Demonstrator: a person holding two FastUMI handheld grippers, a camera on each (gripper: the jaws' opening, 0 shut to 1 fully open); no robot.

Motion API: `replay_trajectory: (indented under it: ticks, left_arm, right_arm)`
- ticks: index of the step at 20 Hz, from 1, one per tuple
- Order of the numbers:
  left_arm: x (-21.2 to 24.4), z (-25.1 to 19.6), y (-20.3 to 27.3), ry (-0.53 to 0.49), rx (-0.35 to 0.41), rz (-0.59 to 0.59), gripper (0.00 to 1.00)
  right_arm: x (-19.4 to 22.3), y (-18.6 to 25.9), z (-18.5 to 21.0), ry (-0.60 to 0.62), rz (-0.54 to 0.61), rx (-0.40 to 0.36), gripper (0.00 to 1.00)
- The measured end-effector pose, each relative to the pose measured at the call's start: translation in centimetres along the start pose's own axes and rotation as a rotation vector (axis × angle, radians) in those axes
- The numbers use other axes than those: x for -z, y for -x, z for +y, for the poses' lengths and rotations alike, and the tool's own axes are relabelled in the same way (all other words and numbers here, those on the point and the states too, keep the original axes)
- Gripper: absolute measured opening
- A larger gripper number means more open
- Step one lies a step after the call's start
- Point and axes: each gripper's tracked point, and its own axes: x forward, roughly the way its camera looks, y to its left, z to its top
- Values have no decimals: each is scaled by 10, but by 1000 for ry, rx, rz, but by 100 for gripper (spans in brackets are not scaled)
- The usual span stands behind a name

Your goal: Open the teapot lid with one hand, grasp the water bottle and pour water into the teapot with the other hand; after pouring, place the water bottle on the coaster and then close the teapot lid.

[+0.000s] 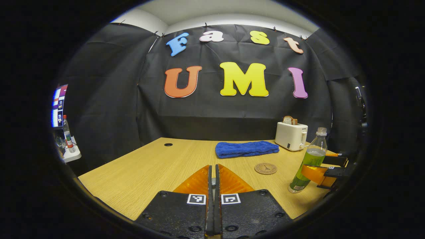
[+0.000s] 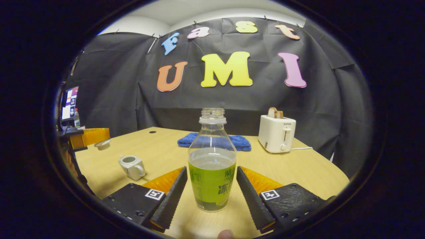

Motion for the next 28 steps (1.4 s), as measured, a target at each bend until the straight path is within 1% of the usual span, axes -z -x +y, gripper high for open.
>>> replay_trajectory:
  ticks: [1, 3, 4, 6, 7, 10, 12, 15, 16, 19, 23, 28]
  left_arm:
    - [0, 0, 0, -1, 0, -1, 3]
    - [2, 2, -1, 5, 2, 5, 3]
    - [2, 4, -1, 6, 3, 4, 3]
    - [0, 12, -1, 4, -10, -9, 3]
    - [-1, 17, -2, 6, -19, -16, 2]
    - [2, 25, -3, 21, -24, -11, 3]
    - [3, 29, -3, 6, -22, -5, 3]
    - [1, 37, -2, -26, -22, -10, 2]
    - [1, 40, -1, -28, -20, -12, 2]
    - [4, 48, 1, -35, -25, -5, 2]
    - [2, 59, 0, -29, -13, -23, 3]
    - [11, 81, 0, -24, -29, -11, 2]
  right_arm:
    - [-2, 1, 0, 5, -7, 5, 79]
    - [-4, 0, 2, 16, 0, -1, 77]
    - [-7, 0, 3, 41, -1, -5, 75]
    - [-19, 1, 2, 136, -1, 3, 74]
    - [-22, 1, 3, 189, 12, 3, 70]
    - [-30, 0, 9, 374, 44, -5, 71]
    - [-30, -3, 14, 488, 71, -21, 70]
    - [-32, -23, 29, 650, 119, -41, 72]
    - [-31, -27, 34, 701, 121, -43, 70]
    - [-28, -36, 50, 857, 137, -46, 72]
    - [-32, -47, 72, 1030, 105, -41, 71]
    - [-22, -56, 90, 1216, 117, -36, 71]
